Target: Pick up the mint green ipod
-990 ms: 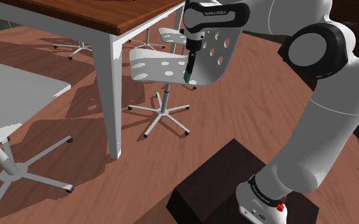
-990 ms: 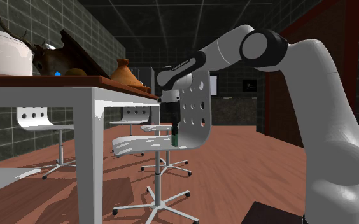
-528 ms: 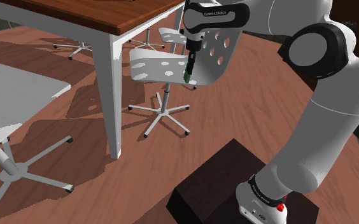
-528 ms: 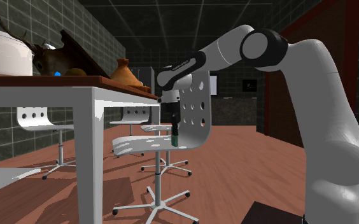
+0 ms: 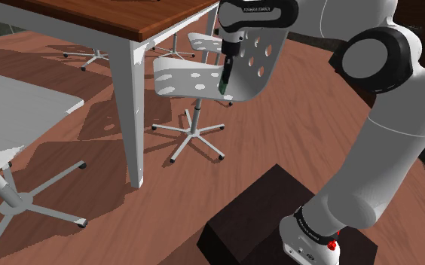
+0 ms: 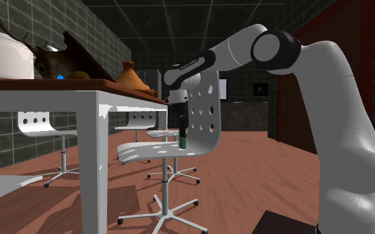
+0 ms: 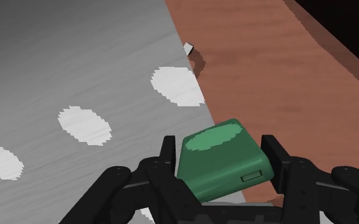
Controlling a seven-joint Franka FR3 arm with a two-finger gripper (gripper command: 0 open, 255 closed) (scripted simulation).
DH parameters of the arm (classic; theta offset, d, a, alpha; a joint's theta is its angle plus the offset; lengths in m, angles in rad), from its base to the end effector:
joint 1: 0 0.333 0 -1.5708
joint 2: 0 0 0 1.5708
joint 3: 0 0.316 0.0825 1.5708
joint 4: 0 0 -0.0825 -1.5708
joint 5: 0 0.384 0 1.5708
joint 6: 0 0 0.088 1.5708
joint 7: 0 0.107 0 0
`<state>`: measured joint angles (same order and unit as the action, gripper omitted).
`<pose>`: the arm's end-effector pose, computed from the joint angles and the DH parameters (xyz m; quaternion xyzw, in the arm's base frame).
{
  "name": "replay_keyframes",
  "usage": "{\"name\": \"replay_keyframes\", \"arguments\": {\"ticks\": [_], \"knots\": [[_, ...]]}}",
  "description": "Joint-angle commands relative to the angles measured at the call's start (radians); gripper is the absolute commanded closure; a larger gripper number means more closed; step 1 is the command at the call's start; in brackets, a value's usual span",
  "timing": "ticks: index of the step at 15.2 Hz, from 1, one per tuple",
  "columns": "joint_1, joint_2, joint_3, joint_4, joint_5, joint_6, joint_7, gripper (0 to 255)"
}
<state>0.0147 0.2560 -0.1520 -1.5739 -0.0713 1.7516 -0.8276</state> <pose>0.6255 -0.0838 0.4878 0.9357 0.3465 -0.0585 0.0304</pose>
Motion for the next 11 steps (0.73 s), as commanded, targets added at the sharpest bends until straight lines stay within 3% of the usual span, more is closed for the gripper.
{"name": "replay_keyframes", "arguments": {"ticks": [1,11], "knots": [[0.000,-0.002,0.000,0.024,0.000,-0.026,-0.002,255],[-0.001,0.005,-0.001,0.157,0.002,-0.152,-0.013,255]]}}
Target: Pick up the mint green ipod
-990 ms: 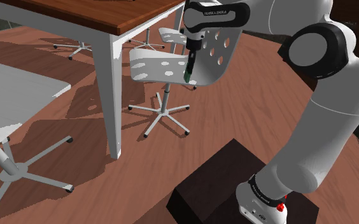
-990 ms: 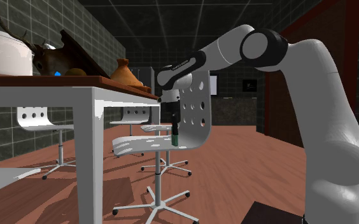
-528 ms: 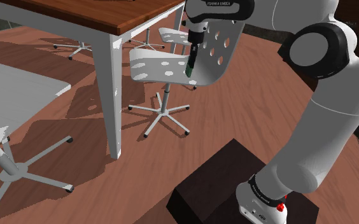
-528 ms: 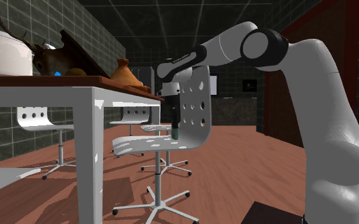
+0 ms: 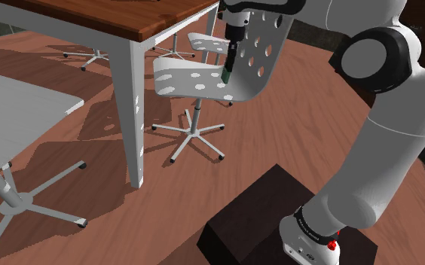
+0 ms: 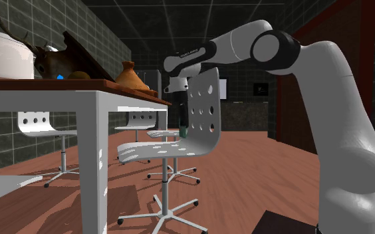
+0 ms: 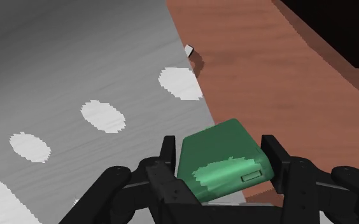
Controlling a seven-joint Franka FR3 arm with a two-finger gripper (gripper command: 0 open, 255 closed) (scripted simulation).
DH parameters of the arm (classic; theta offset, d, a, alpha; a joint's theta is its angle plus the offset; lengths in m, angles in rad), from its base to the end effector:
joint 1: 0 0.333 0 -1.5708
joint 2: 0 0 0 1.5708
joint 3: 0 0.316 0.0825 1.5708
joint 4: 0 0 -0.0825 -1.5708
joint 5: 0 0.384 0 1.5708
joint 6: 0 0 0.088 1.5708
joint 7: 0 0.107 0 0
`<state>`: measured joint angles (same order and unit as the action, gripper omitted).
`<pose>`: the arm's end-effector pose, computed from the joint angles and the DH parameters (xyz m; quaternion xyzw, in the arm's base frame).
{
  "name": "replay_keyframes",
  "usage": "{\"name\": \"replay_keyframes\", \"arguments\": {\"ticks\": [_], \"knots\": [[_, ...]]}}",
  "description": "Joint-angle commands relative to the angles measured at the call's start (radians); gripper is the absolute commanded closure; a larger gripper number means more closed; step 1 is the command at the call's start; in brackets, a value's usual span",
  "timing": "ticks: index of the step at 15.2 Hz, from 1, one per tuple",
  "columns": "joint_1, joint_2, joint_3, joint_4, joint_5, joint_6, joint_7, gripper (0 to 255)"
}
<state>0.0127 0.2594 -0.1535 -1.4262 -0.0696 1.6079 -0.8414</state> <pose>0.6249 -0.0843 0.5439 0.9357 0.3465 -0.0585 0.0304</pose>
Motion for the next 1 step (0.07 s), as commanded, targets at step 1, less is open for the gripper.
{"name": "replay_keyframes", "arguments": {"ticks": [1], "knots": [[0.001,0.002,0.000,0.010,0.000,-0.008,0.000,255]]}}
